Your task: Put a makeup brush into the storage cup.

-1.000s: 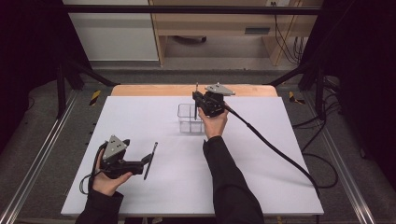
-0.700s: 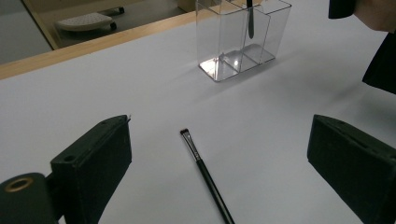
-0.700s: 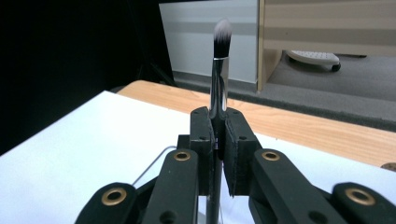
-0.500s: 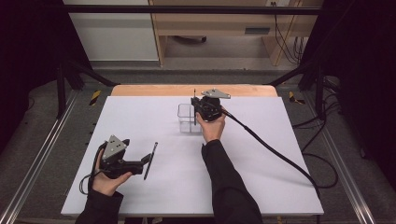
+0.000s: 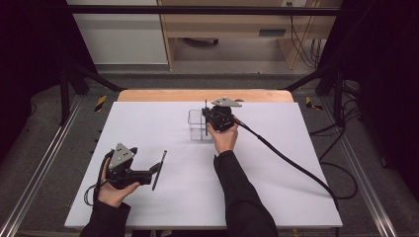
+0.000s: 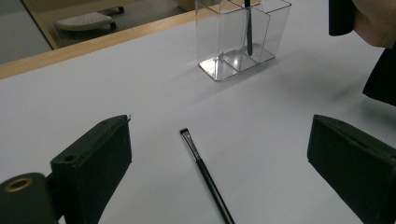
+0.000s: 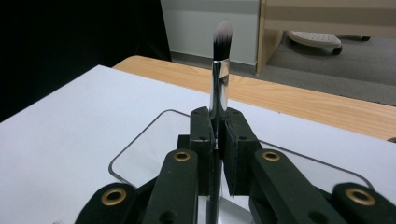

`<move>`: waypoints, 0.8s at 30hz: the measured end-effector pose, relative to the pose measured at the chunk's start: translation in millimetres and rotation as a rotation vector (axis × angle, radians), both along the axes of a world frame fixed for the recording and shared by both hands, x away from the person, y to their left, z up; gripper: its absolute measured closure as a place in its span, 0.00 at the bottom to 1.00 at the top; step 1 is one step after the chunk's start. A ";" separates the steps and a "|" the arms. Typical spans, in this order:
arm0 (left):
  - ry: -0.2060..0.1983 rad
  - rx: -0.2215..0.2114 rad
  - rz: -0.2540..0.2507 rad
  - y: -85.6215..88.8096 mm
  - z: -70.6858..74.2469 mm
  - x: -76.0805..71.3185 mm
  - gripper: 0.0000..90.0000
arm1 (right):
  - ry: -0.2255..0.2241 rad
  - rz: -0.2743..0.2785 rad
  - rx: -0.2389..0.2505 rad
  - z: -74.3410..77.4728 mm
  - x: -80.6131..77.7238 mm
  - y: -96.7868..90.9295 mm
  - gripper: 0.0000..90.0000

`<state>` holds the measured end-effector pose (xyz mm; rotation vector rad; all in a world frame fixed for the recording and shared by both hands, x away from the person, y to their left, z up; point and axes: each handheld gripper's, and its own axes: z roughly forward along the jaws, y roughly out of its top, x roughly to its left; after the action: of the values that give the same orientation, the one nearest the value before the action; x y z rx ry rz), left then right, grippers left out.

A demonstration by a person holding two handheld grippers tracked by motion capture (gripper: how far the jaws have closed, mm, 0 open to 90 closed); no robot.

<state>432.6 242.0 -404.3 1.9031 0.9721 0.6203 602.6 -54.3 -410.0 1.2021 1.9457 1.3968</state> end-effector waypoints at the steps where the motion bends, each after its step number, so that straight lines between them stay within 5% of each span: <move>1: 0.000 0.000 -0.001 0.0 0.0 0.0 0.06 | 0.005 0.000 -0.004 -0.4 -0.1 0.1 0.93; 15: 0.006 0.004 -0.002 -1.4 -1.6 0.7 0.06 | 0.063 -0.011 -0.017 -6.6 -2.4 -8.3 0.91; 24: 0.006 0.002 0.003 -1.0 -1.6 0.8 0.06 | 0.060 0.001 0.018 -0.3 -12.1 -18.3 0.77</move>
<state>433.4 241.1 -405.9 1.9066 0.9783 0.6174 590.5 -72.7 -410.3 1.2648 1.9783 1.3970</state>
